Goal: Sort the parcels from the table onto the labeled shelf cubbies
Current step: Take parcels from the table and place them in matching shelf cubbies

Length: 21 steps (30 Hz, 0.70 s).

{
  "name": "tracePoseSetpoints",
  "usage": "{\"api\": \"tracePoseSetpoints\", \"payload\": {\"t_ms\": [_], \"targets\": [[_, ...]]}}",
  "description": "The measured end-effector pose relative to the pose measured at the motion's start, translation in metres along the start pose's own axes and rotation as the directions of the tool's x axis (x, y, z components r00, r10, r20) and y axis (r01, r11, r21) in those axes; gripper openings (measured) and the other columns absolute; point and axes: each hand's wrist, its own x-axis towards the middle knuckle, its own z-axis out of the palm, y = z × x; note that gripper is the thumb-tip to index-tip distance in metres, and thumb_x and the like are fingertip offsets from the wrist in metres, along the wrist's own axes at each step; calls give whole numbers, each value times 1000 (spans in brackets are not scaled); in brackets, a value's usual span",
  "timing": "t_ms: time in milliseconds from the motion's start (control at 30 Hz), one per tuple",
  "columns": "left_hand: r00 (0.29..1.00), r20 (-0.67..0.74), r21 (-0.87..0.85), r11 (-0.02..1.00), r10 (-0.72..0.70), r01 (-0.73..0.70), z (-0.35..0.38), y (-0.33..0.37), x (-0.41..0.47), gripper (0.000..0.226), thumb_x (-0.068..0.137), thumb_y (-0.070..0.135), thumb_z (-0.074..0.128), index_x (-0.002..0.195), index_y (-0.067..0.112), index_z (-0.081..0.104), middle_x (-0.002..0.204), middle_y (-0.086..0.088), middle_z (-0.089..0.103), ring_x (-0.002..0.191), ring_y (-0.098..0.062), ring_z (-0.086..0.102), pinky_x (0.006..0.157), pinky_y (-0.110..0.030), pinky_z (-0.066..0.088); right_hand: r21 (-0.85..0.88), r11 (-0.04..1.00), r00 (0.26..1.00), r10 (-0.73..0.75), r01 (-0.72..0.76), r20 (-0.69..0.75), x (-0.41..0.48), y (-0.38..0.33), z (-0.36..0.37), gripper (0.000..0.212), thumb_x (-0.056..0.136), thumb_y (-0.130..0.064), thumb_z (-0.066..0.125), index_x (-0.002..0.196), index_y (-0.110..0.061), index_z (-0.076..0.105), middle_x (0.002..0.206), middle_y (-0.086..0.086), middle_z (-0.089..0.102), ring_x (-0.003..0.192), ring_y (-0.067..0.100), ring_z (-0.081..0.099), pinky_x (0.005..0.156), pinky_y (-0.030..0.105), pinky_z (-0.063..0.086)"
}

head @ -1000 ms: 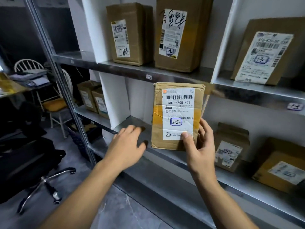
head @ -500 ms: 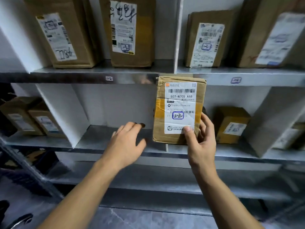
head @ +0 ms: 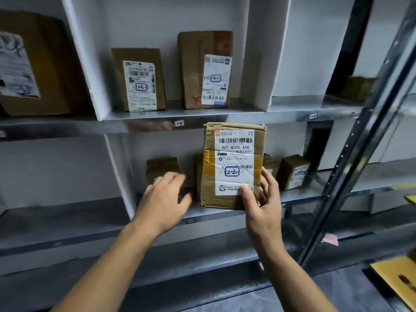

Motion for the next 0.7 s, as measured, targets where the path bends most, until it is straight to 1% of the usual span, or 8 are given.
{"api": "tracePoseSetpoints", "payload": {"t_ms": [167, 233, 333, 400, 467, 533, 600, 700], "targets": [[999, -11, 23, 999, -48, 48, 7, 18, -6, 54, 93, 45, 48, 142, 22, 43, 141, 3, 46, 127, -20, 42, 105, -41, 36, 6, 1000, 998, 23, -23, 58, 13, 1, -27, 51, 94, -20, 68, 132, -49, 48, 135, -4, 62, 125, 13, 60, 105, 45, 51], [997, -17, 19, 997, -77, 78, 8, 22, -12, 54, 93, 45, 48, 142, 23, 43, 140, 4, 47, 127, -19, 42, 105, -42, 38, 12, 999, 996, 32, -34, 87, 15, 2, -33, 51, 95, -19, 67, 131, -49, 48, 135, -6, 62, 125, 12, 60, 106, 44, 50], [992, -11, 35, 992, -123, 123, 8, 19, -28, 51, 94, 45, 50, 141, 26, 44, 138, 5, 48, 125, -18, 44, 104, -41, 39, 26, 997, 989, 72, -76, 131, 13, 10, -31, 51, 96, -16, 67, 134, -44, 47, 134, -7, 63, 124, 11, 60, 106, 45, 50], [986, -3, 54, 985, -164, 164, 4, 8, -41, 51, 94, 45, 50, 142, 27, 43, 137, 6, 48, 125, -17, 43, 103, -40, 38, 26, 994, 981, 102, -107, 162, 5, 18, -21, 51, 95, -19, 68, 136, -42, 47, 134, -8, 63, 124, 10, 60, 105, 45, 51], [976, 1, 88, 973, -216, 215, -1, -9, -57, 51, 94, 45, 49, 142, 27, 43, 137, 5, 48, 125, -18, 44, 102, -41, 38, 22, 991, 970, 126, -134, 208, -8, 25, -6, 52, 93, -27, 70, 137, -43, 47, 135, -9, 62, 125, 9, 59, 105, 43, 51], [961, 7, 133, 953, -275, 272, -8, -30, -74, 51, 94, 44, 49, 141, 26, 44, 137, 3, 48, 124, -20, 44, 102, -41, 38, 22, 987, 951, 149, -161, 271, -22, 32, 14, 54, 92, -31, 69, 140, -42, 46, 137, -9, 61, 127, 9, 58, 103, 44, 52], [944, 12, 174, 930, -330, 323, -16, -54, -92, 51, 94, 44, 49, 141, 25, 44, 138, 2, 48, 124, -21, 44, 102, -41, 37, 26, 981, 927, 174, -193, 333, -37, 38, 36, 53, 94, -31, 69, 138, -49, 44, 137, -11, 60, 127, 10, 57, 99, 47, 55], [917, 6, 220, 895, -400, 389, -28, -90, -119, 52, 94, 45, 48, 142, 25, 43, 138, 3, 47, 124, -21, 43, 103, -41, 37, 17, 976, 896, 191, -216, 400, -55, 43, 76, 52, 94, -35, 68, 132, -61, 43, 136, -17, 60, 127, 6, 56, 99, 43, 55]]}}
